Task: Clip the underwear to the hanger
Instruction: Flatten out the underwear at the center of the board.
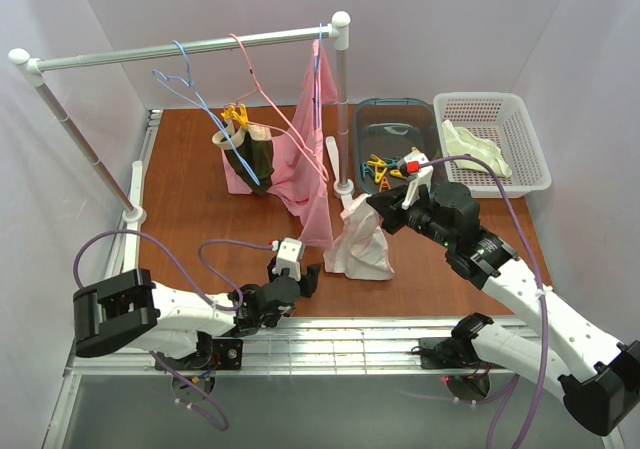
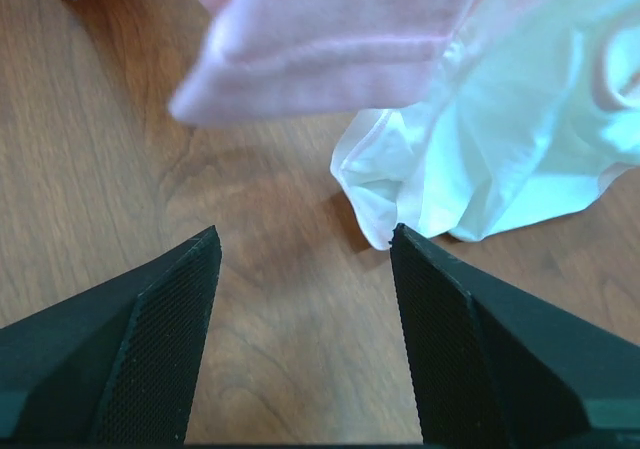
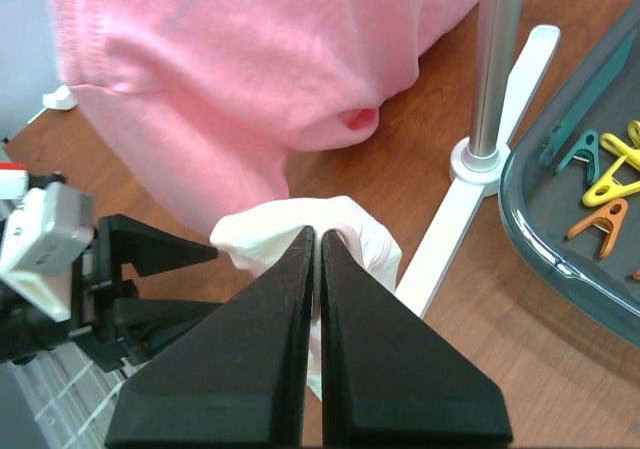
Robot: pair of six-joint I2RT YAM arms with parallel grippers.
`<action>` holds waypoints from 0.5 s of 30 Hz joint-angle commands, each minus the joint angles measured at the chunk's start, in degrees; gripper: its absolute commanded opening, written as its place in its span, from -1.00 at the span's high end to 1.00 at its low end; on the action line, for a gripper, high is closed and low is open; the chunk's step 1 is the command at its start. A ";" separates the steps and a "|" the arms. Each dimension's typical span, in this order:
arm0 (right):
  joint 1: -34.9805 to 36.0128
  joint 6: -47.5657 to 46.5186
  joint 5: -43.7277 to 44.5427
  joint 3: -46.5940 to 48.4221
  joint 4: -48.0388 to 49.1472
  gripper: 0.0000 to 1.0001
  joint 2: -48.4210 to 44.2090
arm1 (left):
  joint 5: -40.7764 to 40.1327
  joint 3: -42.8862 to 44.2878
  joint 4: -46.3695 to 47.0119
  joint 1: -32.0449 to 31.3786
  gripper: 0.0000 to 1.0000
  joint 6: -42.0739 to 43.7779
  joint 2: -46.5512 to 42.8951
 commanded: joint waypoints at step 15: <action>0.05 1.01 -5.79 -2.30 -0.71 0.97 -6.72 | 16.69 -3.91 25.09 8.96 -0.46 -0.16 10.03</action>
